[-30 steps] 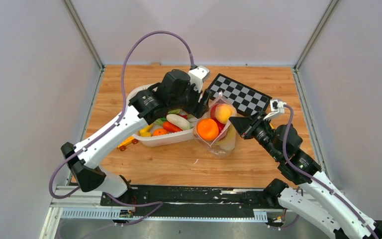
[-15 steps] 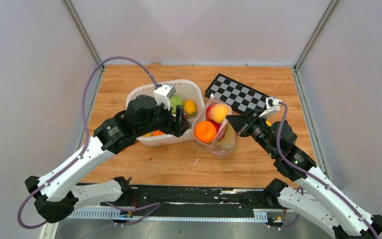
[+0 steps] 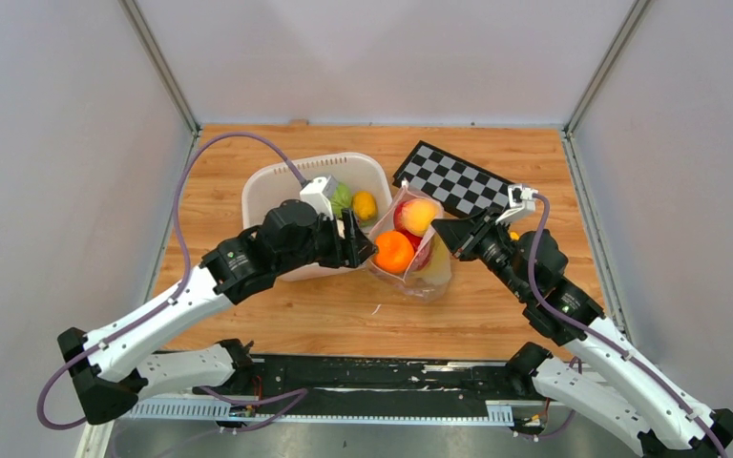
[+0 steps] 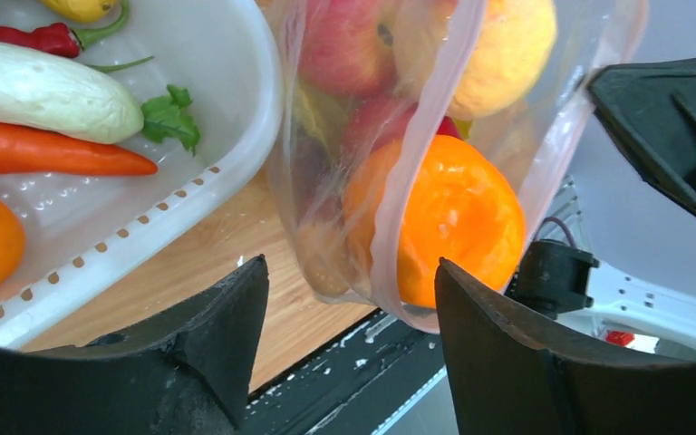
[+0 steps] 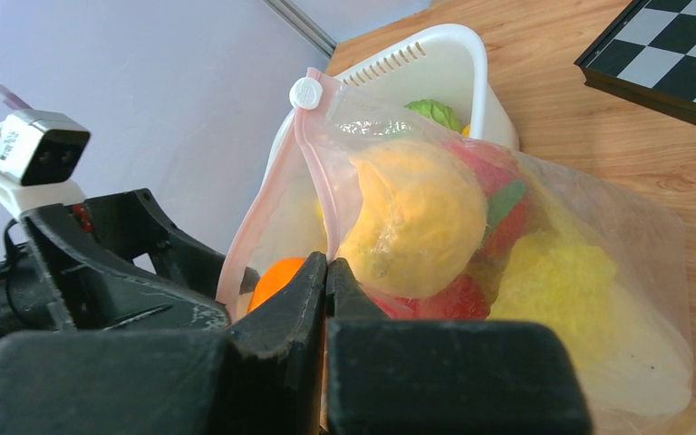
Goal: Place the food in the zip-top bag and seal the zipper
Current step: Adjust the zipper food storage bag at the center of the board.
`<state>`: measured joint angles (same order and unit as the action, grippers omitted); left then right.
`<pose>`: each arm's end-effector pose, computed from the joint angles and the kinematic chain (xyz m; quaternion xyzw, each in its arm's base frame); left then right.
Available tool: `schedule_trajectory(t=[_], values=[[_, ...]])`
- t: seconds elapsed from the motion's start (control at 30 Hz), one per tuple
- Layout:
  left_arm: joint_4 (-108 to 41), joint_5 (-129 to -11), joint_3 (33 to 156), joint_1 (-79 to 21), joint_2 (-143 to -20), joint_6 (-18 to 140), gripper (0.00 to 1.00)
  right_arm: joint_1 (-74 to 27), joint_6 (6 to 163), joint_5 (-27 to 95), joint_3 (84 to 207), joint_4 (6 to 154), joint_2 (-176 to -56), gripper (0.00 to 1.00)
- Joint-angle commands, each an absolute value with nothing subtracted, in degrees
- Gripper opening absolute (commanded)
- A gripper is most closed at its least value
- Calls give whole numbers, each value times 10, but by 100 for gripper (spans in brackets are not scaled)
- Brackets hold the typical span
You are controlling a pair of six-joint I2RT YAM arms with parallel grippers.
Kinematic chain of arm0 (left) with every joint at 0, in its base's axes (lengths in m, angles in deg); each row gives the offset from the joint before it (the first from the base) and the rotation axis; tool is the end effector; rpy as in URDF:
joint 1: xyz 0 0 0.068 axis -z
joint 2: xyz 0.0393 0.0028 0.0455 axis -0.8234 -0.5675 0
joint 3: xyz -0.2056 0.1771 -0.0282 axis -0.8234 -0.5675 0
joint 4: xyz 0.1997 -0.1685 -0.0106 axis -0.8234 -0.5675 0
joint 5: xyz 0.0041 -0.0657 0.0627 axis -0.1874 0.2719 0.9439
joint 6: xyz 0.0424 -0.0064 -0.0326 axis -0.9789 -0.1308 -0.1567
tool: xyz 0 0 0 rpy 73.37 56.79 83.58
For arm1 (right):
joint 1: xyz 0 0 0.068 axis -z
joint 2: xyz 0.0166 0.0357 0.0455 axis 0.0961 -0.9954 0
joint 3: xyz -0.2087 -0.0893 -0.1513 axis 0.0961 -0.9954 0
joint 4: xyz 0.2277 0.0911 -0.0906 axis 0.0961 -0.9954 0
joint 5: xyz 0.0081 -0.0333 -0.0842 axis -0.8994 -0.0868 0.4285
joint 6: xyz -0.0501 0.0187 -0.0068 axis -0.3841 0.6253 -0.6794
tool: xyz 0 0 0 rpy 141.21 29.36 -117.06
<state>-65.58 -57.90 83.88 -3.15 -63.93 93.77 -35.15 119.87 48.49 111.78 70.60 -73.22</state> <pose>0.1352 -0.1710 0.3644 0.0398 0.8484 -0.3756 0.3708 0.1257 0.1020 0.3409 0.0523 0.7423 0.4058 0.5307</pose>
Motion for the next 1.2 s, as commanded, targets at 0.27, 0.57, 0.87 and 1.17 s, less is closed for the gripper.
schedule_trajectory(t=[0.27,0.57,0.87,1.17], values=[[-599,-576,846,-24,-672,937,14,-349,1198,483,1121,728,-729,0],[-642,-611,1001,-29,-721,816,0,-350,1082,353,1139,759,-693,0],[-779,-779,1173,-60,-854,679,0,-350,1023,285,1194,675,-662,0],[-827,-827,1191,-60,-891,614,0,-350,1142,339,1126,765,-662,0]])
